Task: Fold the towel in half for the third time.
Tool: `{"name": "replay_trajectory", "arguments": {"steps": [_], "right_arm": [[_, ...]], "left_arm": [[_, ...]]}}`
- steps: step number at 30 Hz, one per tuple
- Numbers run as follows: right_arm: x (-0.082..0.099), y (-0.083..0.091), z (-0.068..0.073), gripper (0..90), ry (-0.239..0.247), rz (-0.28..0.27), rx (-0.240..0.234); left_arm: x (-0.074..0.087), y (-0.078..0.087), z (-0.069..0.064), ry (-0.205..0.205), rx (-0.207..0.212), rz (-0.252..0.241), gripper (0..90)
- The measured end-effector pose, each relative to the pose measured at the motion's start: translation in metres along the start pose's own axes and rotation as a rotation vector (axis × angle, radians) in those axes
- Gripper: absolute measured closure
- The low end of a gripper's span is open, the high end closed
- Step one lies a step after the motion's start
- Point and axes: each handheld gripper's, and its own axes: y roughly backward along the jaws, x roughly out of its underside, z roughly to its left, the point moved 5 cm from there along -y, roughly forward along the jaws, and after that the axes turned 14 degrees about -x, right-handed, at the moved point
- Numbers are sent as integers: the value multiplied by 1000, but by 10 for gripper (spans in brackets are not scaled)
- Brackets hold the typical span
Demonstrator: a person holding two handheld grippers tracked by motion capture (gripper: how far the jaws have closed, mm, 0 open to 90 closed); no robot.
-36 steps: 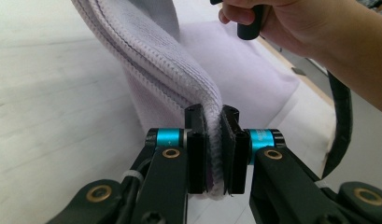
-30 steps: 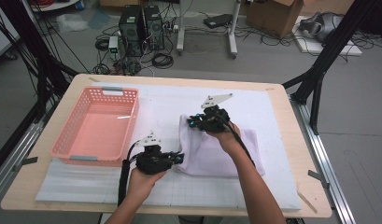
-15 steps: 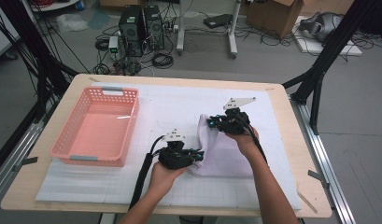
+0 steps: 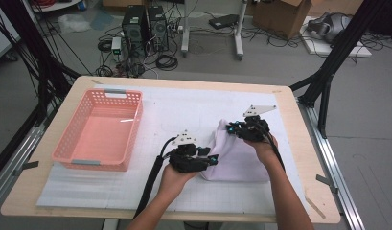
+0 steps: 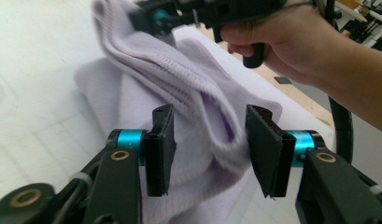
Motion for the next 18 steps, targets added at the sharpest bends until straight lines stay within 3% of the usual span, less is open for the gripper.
{"name": "replay_trajectory", "arguments": {"steps": [6, 18], "right_arm": [[8, 8, -4, 808, 30, 18, 18], [20, 29, -11, 802, 98, 68, 73]], "left_arm": [[3, 19, 18, -37, -43, -30, 468], [33, 36, 50, -31, -107, -7, 460]]}}
